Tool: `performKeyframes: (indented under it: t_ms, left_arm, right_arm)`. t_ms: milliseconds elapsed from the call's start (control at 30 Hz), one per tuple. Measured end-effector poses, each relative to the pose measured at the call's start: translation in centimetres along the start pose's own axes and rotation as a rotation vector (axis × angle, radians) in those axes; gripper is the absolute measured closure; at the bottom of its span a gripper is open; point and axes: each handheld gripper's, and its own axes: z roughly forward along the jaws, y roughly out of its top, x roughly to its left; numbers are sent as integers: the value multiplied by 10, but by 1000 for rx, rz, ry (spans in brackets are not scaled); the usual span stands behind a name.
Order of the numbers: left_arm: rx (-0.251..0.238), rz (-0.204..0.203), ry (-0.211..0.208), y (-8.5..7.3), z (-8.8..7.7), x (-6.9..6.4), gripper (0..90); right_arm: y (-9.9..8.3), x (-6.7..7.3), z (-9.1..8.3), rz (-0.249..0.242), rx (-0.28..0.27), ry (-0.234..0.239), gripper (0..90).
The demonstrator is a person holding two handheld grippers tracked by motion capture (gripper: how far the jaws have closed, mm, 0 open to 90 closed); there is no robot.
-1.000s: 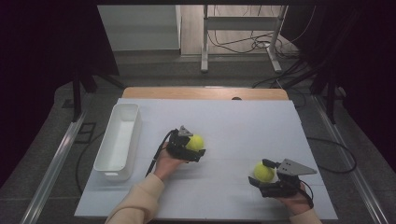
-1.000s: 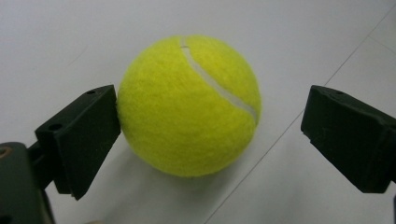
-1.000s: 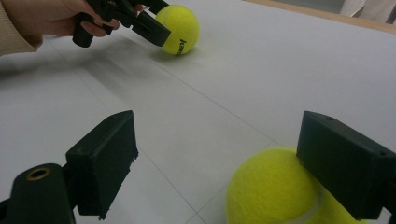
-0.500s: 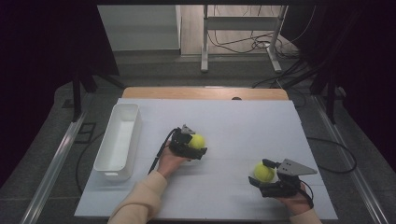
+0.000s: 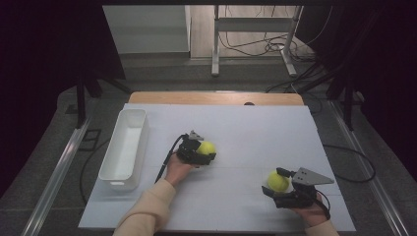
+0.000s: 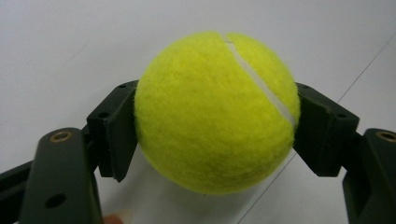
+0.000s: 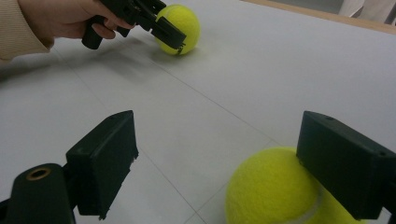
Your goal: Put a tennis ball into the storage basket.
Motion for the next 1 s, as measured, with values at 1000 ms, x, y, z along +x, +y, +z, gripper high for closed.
performKeyframes:
  t_ms: [1000]
  left_arm:
    - [-98, 34, 1, 8, -36, -3, 254]
  right_arm:
    - [0, 1, 0, -4, 1, -2, 128]
